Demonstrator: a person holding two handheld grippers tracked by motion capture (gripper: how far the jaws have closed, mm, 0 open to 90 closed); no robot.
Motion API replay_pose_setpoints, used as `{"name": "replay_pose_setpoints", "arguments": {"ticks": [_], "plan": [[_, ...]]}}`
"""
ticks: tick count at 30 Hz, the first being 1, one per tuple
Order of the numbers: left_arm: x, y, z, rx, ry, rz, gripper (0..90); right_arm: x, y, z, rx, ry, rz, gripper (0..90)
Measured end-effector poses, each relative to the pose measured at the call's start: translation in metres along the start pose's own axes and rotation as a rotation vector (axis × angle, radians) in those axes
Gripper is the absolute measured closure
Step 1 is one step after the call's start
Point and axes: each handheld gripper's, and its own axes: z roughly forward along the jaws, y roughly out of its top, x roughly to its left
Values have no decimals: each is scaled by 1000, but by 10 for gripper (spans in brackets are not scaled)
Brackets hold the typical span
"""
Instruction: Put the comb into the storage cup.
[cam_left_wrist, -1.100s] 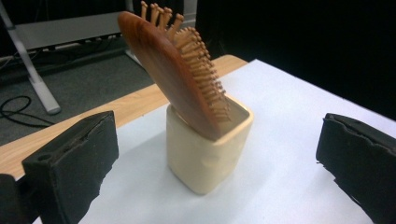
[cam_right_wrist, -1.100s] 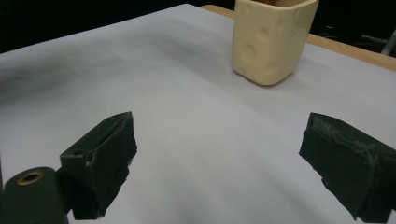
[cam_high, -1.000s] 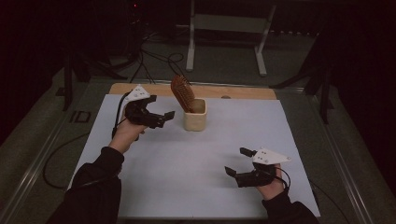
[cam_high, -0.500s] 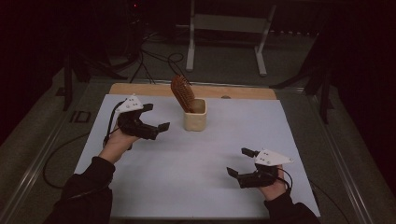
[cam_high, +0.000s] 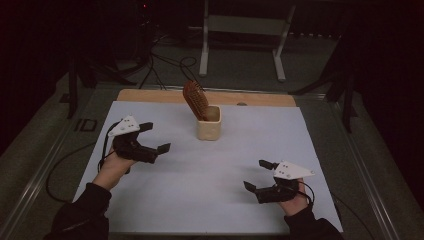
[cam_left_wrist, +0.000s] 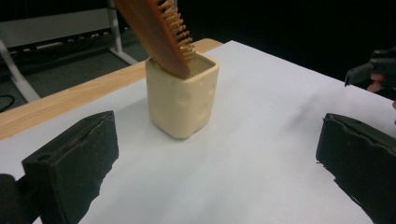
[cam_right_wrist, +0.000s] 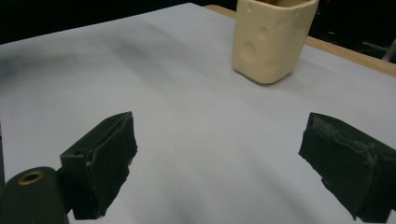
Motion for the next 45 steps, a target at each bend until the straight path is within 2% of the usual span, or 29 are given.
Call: {"name": "replay_pose_setpoints", "arguments": {"ticks": [5,9,12,21,24,30,35,39,43,45], "plan": [[-1,-18,-10,33,7,-1,0,-1,-1,-3,-8,-7,-14,101],[0,-29,-19,29,2,-18,0,-1,-2,-5,-4,-12,-10,101],[0,-36,-27,35,16,-13,0,-2,-3,-8,-2,-19,-11,101],[0,-63,-50,22,53,-45,0,-6,-10,-18,-10,-40,4,102],[-3,-73,-54,39,66,-40,0,-9,-13,-22,-6,-52,13,101],[-6,-95,-65,39,72,-60,0,-13,-21,-27,-9,-58,22,101],[-9,-109,-72,33,73,-68,0,-18,-27,-26,-13,-55,15,101],[-12,-120,-77,41,81,-57,0,-24,-33,-22,-6,-53,14,101],[-13,-129,-83,28,91,-75,0,-30,-39,-17,37,-51,43,101],[-13,-133,-85,31,93,-84,0,-31,-40,-16,41,-46,52,101]]}}
